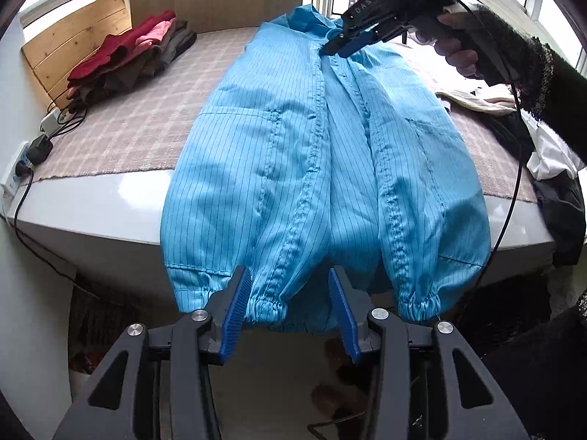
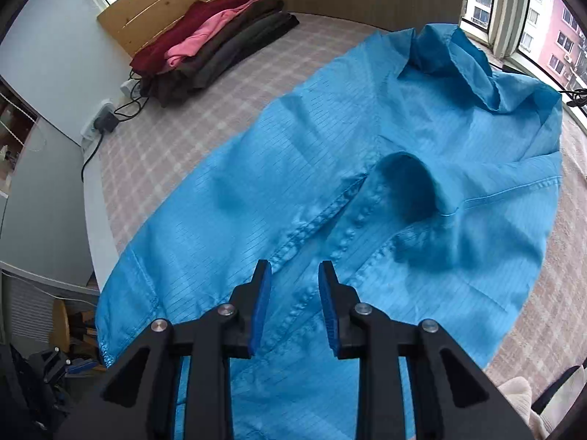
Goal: Fold clothes
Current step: 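Hold the coat hem with the left gripper while the right gripper pinches the coat front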
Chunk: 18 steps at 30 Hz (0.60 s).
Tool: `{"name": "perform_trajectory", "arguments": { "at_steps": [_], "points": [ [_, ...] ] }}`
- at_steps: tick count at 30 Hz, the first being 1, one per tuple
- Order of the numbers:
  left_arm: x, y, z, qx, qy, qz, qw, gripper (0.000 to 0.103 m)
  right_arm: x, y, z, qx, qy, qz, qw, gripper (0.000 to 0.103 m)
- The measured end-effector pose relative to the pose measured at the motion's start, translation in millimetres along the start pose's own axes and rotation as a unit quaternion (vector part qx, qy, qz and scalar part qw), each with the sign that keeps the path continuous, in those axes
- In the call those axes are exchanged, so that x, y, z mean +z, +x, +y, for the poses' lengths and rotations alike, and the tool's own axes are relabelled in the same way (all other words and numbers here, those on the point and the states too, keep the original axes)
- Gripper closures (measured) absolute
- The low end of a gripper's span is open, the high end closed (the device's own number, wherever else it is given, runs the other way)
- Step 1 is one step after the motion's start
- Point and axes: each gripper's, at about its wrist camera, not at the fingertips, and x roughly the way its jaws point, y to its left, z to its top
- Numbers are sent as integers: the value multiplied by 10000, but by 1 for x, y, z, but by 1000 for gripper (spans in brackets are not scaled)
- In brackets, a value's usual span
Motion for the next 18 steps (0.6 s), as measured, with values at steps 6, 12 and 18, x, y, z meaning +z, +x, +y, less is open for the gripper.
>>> {"name": "perform_trajectory", "arguments": {
  "at_steps": [6, 12, 18],
  "points": [
    [2, 40, 13, -239, -96, 392, 9989, 96, -10, 37, 55, 8, -457, 441, 9980, 73],
    [8, 13, 2, -815, -243, 323, 9959, 96, -12, 44, 62, -420, -801, 489, 9947, 102],
    [4, 29, -29, -757, 227, 600, 9951, 90, 0, 20, 25, -379, -308, 362, 9982, 101]
  ]
}}
